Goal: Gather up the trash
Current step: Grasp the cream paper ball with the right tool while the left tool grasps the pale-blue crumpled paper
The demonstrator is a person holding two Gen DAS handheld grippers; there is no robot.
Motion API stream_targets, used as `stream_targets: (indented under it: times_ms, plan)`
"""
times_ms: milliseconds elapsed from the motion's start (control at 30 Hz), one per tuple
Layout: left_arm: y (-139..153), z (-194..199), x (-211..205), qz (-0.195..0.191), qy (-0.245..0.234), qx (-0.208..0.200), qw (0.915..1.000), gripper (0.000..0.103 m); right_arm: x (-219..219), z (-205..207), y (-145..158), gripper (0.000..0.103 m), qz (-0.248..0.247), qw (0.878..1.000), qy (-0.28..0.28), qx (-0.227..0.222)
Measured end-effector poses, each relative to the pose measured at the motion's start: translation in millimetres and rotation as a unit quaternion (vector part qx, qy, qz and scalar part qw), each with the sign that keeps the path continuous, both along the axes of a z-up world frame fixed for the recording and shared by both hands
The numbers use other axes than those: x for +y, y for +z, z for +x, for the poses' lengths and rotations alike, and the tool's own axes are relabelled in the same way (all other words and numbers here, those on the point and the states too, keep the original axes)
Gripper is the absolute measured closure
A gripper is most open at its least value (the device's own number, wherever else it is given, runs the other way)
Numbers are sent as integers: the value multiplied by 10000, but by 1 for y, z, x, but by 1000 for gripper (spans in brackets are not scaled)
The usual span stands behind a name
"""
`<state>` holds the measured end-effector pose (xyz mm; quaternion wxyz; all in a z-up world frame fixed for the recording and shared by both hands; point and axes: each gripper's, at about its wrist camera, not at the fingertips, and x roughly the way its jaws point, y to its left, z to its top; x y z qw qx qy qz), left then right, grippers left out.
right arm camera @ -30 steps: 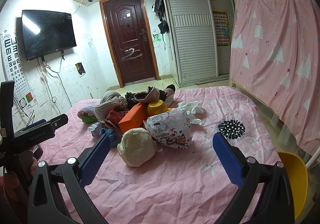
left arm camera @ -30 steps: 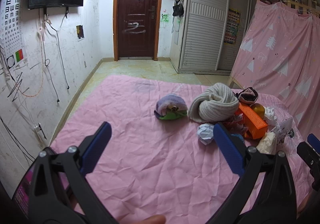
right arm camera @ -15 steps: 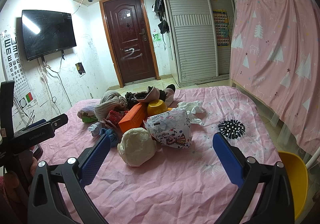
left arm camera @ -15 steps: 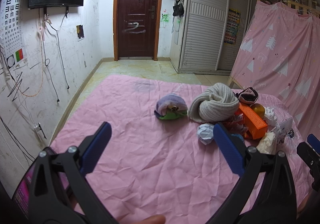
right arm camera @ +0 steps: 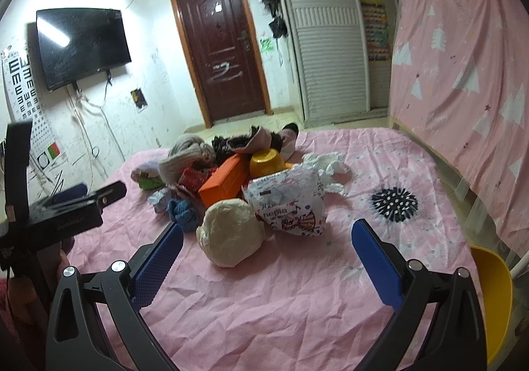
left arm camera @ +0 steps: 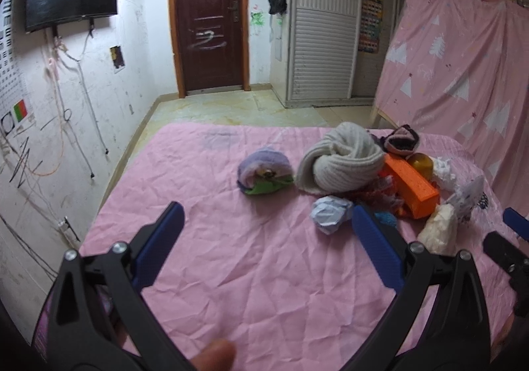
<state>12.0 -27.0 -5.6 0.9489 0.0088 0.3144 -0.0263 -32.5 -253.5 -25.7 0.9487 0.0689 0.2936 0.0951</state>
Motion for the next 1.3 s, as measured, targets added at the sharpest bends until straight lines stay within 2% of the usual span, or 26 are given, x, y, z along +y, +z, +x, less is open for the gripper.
stream_targets:
  times_ms: [100, 233, 367, 500, 733, 833, 900, 1033, 1133, 1200, 1300]
  plan:
    - [6, 5, -9, -5, -175, 144, 9997, 7, -2, 4, -3, 8, -71, 9998, 125, 113]
    - [4, 17, -26, -152, -476, 665, 9965, 14, -7, 4, -1, 8, 30, 9993, 317, 201]
    - [-3, 27, -36, 59, -543, 919, 9943, 17, -4, 6, -2, 8, 322, 9953, 807, 426]
    - [-9, 34, -41, 253, -612, 1140, 9913, 25, 9, 11, -2, 8, 223, 9915, 1144, 586]
    - [-20, 45, -45, 475, -982, 1458, 9833, 32, 31, 29, -7, 12, 28, 9865, 1398, 856]
    - [-26, 55, -41, 391, -1055, 1613, 9805, 37, 34, 36, -11, 21, -2, 9854, 1389, 989]
    - [-29, 63, -37, 276, -1085, 1757, 9781, 42, 35, 41, -14, 31, 0, 9844, 1393, 1072]
    - [-36, 71, -33, 82, -1093, 1920, 9753, 51, 33, 48, -20, 39, 10, 9834, 1356, 1204]
    - [-37, 72, -30, 42, -1076, 1859, 9766, 62, 30, 49, -22, 49, 95, 9827, 1372, 1243]
    - [-36, 71, -29, 11, -1071, 1838, 9771, 75, 30, 50, -23, 57, 109, 9822, 1401, 1246]
    - [-36, 69, -28, -76, -1068, 1821, 9774, 78, 30, 47, -21, 57, 140, 9821, 1448, 1193]
